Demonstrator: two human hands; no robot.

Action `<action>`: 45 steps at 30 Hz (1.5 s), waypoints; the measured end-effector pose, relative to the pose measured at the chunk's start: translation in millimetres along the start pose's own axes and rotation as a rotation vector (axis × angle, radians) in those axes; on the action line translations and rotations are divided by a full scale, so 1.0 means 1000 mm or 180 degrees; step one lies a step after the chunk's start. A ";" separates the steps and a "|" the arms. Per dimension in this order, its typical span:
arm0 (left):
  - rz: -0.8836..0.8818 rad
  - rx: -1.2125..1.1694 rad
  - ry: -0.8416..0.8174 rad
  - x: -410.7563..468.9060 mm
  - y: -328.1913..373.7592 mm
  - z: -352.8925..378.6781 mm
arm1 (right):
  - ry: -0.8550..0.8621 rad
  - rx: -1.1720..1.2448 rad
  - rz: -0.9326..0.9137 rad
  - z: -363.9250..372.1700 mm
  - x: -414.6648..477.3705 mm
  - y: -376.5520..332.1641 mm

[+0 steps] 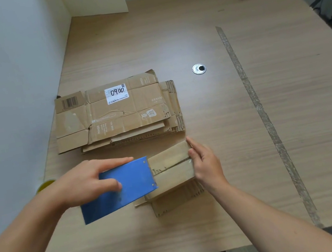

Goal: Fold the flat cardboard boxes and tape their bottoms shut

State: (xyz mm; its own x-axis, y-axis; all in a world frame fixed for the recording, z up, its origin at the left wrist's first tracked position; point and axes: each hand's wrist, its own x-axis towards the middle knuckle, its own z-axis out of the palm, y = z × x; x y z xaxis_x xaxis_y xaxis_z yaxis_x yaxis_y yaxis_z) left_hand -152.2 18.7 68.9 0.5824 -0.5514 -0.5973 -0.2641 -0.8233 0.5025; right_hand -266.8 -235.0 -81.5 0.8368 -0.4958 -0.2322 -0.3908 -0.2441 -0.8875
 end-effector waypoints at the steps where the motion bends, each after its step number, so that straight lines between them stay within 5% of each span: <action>1: -0.0036 -0.0119 -0.0031 -0.005 -0.006 0.000 | -0.0061 -0.0135 -0.0095 0.001 0.000 -0.002; 12: -0.0180 -0.0532 -0.0001 -0.004 -0.034 0.018 | -0.0681 -0.1293 -0.0819 0.001 0.007 0.007; 45: -0.0429 -0.0916 -0.0277 0.005 -0.082 0.021 | -0.0295 -0.0951 -0.0648 0.008 0.003 -0.013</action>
State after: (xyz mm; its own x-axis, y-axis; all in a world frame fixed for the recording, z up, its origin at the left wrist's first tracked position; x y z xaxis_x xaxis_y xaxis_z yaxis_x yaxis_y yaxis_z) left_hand -143.4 81.1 11.5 0.5261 -0.4598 -0.7154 0.0462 -0.8245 0.5640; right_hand -256.0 -226.5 -74.3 0.9347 -0.3379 -0.1102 -0.2961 -0.5691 -0.7671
